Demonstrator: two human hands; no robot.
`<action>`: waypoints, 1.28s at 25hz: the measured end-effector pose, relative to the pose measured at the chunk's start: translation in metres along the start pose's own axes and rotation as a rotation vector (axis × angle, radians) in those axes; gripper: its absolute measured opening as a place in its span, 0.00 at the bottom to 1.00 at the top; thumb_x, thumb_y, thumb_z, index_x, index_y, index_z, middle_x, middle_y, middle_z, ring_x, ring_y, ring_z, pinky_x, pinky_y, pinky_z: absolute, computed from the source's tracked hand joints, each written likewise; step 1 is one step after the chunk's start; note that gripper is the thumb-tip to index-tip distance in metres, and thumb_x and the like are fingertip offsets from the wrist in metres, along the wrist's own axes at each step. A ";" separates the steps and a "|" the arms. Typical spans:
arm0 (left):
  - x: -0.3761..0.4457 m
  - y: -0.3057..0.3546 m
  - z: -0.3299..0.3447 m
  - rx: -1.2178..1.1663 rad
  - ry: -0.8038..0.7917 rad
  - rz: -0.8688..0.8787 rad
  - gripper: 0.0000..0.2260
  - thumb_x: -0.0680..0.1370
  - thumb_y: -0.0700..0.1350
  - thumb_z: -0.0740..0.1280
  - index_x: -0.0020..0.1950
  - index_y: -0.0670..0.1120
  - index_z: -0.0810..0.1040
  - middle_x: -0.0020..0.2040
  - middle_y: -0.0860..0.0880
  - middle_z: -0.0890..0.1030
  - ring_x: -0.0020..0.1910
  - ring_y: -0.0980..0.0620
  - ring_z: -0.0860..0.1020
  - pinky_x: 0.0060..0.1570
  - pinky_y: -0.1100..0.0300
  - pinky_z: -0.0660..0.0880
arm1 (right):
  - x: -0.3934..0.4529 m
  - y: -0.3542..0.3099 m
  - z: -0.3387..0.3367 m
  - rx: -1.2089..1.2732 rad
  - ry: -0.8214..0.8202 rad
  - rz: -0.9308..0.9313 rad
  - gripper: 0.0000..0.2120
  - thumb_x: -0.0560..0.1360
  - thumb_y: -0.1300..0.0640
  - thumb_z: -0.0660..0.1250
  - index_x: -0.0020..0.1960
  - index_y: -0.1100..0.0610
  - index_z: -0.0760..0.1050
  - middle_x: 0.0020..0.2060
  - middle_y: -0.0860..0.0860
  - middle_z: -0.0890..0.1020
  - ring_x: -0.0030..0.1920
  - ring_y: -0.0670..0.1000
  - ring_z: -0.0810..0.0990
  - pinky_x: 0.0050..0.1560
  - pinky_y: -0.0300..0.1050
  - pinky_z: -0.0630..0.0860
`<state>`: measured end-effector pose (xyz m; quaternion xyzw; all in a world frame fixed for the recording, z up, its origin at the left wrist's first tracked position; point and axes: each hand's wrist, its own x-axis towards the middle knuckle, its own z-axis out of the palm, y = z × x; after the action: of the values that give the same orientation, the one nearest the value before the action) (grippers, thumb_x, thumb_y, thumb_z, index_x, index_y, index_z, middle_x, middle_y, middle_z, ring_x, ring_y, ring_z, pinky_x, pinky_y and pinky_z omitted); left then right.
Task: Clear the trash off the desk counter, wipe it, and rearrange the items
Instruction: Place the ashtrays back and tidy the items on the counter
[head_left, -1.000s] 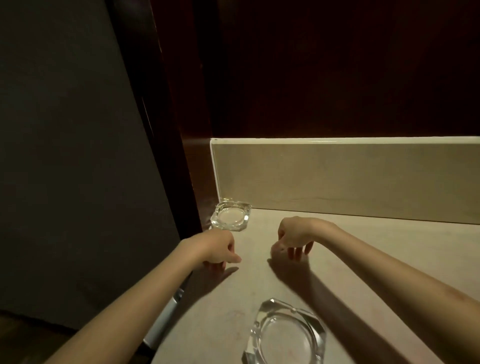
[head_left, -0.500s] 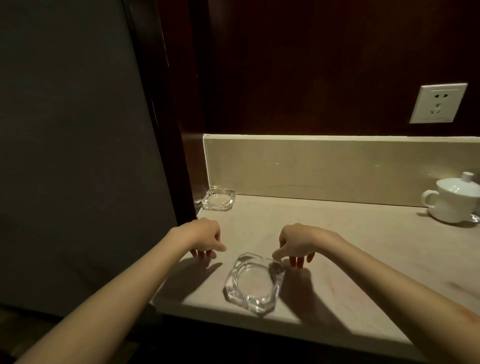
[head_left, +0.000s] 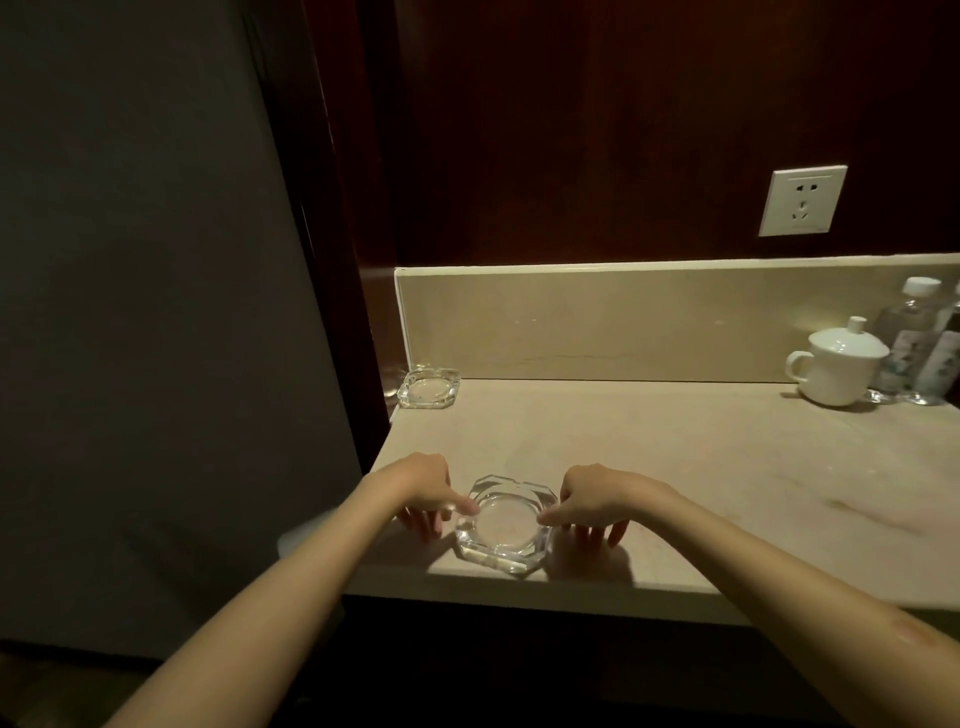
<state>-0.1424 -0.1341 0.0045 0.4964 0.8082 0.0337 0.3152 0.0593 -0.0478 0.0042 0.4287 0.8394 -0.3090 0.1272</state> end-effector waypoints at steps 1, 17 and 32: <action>0.002 -0.002 0.001 -0.049 -0.025 0.008 0.18 0.74 0.55 0.72 0.46 0.39 0.80 0.38 0.45 0.84 0.33 0.50 0.83 0.29 0.63 0.77 | 0.002 0.000 0.004 0.051 0.003 0.006 0.22 0.77 0.46 0.64 0.54 0.67 0.77 0.47 0.58 0.82 0.42 0.55 0.82 0.41 0.48 0.82; 0.033 0.001 -0.003 -0.365 -0.008 0.153 0.14 0.76 0.42 0.71 0.46 0.30 0.75 0.30 0.40 0.79 0.22 0.50 0.79 0.23 0.62 0.75 | 0.040 0.001 0.010 0.375 0.294 0.081 0.11 0.74 0.54 0.69 0.44 0.62 0.75 0.36 0.54 0.78 0.32 0.49 0.77 0.35 0.42 0.76; 0.138 0.020 -0.042 -0.375 0.156 -0.014 0.11 0.74 0.42 0.72 0.40 0.37 0.74 0.31 0.41 0.80 0.30 0.43 0.82 0.35 0.55 0.80 | 0.150 0.016 -0.059 0.256 0.268 0.002 0.14 0.73 0.55 0.67 0.31 0.58 0.69 0.31 0.52 0.74 0.31 0.50 0.73 0.27 0.39 0.67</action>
<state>-0.1923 0.0005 -0.0203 0.4193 0.8132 0.2199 0.3385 -0.0144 0.0926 -0.0285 0.4796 0.8021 -0.3535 -0.0411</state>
